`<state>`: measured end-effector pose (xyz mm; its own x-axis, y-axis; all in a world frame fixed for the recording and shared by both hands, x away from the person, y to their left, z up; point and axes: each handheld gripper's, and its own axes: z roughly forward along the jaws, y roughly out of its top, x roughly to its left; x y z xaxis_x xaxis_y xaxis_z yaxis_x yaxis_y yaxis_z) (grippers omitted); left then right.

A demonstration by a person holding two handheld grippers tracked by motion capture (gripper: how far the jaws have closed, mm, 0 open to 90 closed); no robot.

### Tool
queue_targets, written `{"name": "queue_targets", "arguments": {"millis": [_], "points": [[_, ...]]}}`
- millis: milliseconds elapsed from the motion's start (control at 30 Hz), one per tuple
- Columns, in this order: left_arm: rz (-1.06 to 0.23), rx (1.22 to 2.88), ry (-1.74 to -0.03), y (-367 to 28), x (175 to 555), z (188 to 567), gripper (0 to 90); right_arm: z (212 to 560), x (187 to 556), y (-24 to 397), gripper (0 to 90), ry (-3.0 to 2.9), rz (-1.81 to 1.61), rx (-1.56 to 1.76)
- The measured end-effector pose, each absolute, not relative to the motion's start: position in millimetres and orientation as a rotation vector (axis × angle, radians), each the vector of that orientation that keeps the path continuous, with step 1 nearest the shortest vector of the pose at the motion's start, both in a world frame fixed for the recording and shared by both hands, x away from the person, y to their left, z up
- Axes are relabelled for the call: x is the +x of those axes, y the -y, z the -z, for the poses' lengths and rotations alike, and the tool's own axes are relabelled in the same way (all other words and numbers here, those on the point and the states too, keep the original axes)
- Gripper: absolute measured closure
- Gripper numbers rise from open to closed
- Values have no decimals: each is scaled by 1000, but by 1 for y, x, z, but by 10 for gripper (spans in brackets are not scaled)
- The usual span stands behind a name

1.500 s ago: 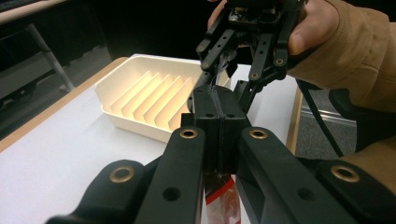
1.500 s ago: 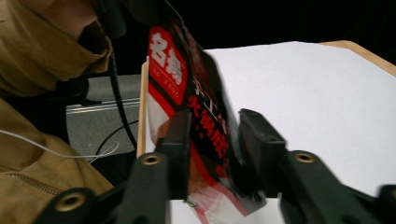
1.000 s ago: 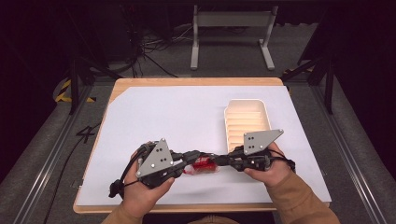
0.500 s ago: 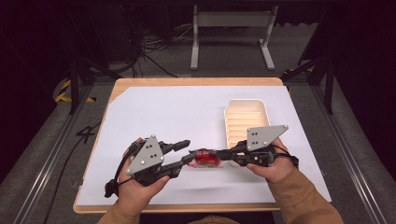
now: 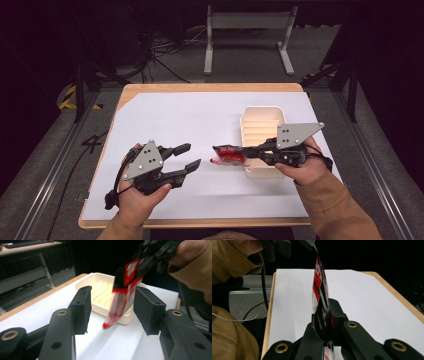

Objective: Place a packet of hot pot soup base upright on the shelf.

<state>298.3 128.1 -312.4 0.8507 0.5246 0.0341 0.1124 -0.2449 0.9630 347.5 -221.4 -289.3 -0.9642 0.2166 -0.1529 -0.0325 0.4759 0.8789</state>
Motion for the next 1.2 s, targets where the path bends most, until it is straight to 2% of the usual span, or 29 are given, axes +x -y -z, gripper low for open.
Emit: {"name": "queue_targets", "arguments": {"millis": [267,1200], "points": [[-440,1808,-551,-137,312,322,463,281,354,235,897,-2457,-1450,187],[-425,1822,-663,-157,332,340,450,277,390,291,896,-2412,-1338,332]]}}
